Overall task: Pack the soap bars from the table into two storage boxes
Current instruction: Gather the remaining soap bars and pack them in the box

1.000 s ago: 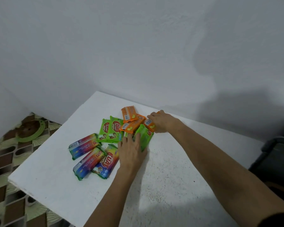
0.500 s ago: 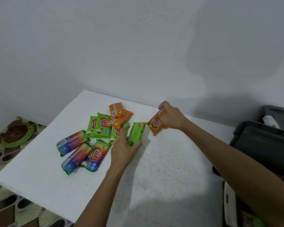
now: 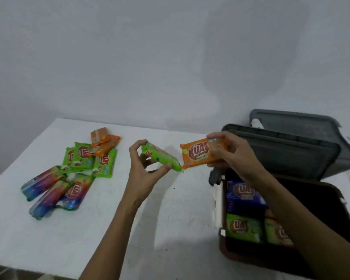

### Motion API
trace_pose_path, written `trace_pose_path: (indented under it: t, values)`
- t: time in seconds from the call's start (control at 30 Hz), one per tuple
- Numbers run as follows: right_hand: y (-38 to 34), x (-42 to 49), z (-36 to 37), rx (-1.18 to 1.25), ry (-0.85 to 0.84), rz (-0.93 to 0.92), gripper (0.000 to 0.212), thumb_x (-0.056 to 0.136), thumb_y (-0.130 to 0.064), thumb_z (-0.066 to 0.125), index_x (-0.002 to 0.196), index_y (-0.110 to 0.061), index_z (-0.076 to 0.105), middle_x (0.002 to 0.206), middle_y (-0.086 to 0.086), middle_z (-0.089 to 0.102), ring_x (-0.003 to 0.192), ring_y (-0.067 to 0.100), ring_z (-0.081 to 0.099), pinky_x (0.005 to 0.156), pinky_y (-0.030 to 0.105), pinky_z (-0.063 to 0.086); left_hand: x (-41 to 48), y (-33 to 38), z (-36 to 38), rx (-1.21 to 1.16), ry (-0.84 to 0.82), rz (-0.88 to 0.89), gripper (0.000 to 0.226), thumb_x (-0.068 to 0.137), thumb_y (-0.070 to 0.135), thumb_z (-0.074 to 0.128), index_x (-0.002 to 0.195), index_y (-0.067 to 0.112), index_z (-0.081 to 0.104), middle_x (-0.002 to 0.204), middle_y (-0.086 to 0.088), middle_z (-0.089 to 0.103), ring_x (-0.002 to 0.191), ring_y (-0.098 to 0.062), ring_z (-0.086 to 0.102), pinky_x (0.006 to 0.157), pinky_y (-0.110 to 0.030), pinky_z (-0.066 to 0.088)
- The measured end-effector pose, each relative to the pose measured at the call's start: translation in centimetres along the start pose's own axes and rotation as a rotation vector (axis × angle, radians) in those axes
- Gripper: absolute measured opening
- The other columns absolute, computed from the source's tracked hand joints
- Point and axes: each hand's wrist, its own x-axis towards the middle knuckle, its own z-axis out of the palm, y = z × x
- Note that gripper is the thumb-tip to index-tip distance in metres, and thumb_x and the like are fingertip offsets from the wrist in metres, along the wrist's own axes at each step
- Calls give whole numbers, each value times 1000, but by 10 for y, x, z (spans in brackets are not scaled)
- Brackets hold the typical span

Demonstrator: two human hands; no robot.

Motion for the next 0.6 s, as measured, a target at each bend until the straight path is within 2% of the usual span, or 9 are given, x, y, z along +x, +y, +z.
trace_pose_path:
  t: [0.1,0.2,0.4,0.53,0.6]
  values:
    - [0,-35,-32,58,86,-17,25,89,-8,64,112,-19,65,114,7,64,97,23,70,71,36,60,-7,14,28,-39,-80,20,75,75,5,79,127,29,30,109,-15,60,94,-16,67,76,-24,54]
    - [4,-64,-63,27,142,-30,26,89,-7,65,112,-21,66,111,8,66,96,23,70,71,38,60,-15,21,55,-109,-172,3,74,74,-2,77,124,24,30,109,-17,61,89,-22,70,74,-26,56]
    - [20,-119,-113,-77,278,-28,19,92,-8,62,107,-19,66,106,7,69,90,18,71,66,29,58,-37,26,103,-96,-300,-33,64,74,-5,75,116,16,30,106,-7,62,91,-18,71,67,-24,57]
    - [37,-143,-138,-175,366,8,16,93,-9,61,98,-21,70,101,2,70,92,21,70,71,41,61,-50,22,126,-51,-305,0,61,69,10,80,104,17,30,110,-9,61,96,-19,70,67,-32,59]
    - [42,-151,-146,-251,399,35,16,94,-9,59,101,-19,69,103,-1,68,92,16,68,67,29,60,-55,19,134,6,-297,24,65,63,23,83,102,17,31,107,-5,63,96,-17,69,68,-37,60]
